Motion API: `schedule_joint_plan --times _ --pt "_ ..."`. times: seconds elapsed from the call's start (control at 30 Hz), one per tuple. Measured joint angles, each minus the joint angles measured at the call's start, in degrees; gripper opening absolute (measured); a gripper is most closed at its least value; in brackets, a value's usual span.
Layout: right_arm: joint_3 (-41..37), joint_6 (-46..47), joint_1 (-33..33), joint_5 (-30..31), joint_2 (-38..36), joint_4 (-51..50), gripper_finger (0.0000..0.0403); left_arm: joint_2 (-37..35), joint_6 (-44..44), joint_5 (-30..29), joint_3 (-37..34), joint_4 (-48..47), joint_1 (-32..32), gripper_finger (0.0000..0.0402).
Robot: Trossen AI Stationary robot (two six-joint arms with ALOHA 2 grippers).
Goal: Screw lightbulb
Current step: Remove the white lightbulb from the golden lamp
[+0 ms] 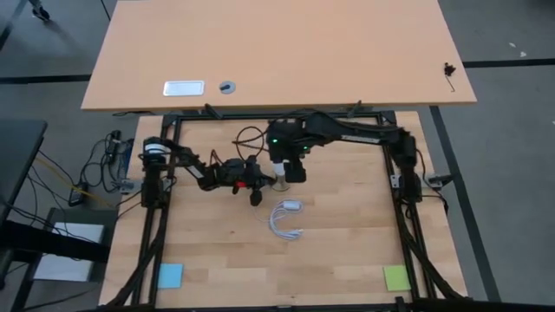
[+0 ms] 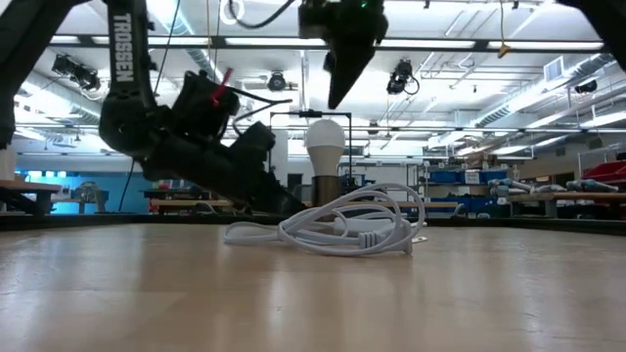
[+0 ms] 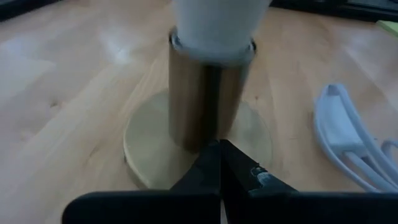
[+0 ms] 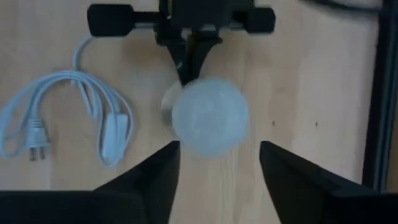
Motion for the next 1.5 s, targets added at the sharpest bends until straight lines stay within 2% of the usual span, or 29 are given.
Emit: schedule_joint_plan --times 0.17,0.33,0.57,0.93,1.07,1.17,1.33,1.5 --pt "3.8 -1.9 -0.1 0.0 4.8 -2.7 0.0269 3.2 0.2 1.9 2.3 0.4 0.0 0.0000" --pt "4.6 -1.4 -0.3 -0.1 6.7 -3.9 0.0292 3.8 0.1 2.2 2.7 0.9 0.0 0.0000" --pt "4.7 1.3 -2.1 -6.2 8.8 -4.6 0.0298 3.9 -0.6 2.9 2.5 1.6 0.0 0.0000" --pt "4.7 4.8 -2.5 -8.7 9.4 -4.3 0.0304 3.9 -0.7 2.9 2.5 1.5 0.0 0.0000" --pt "5.2 5.7 -1.5 -6.8 9.4 -5.2 0.0307 3.9 -0.7 3.1 2.5 1.6 0.0 0.0000" --pt "5.6 2.6 -0.9 -4.7 9.4 -3.8 0.0308 3.9 -0.7 3.1 2.5 1.6 0.0 0.0000" --pt "5.7 0.9 0.3 1.0 9.1 -1.5 0.0301 3.9 -0.7 3.0 2.5 1.6 0.0 0.0000" --pt "5.7 3.7 0.7 1.2 9.1 -4.6 0.0294 3.9 -0.9 3.1 2.5 1.6 -0.1 0.0000"
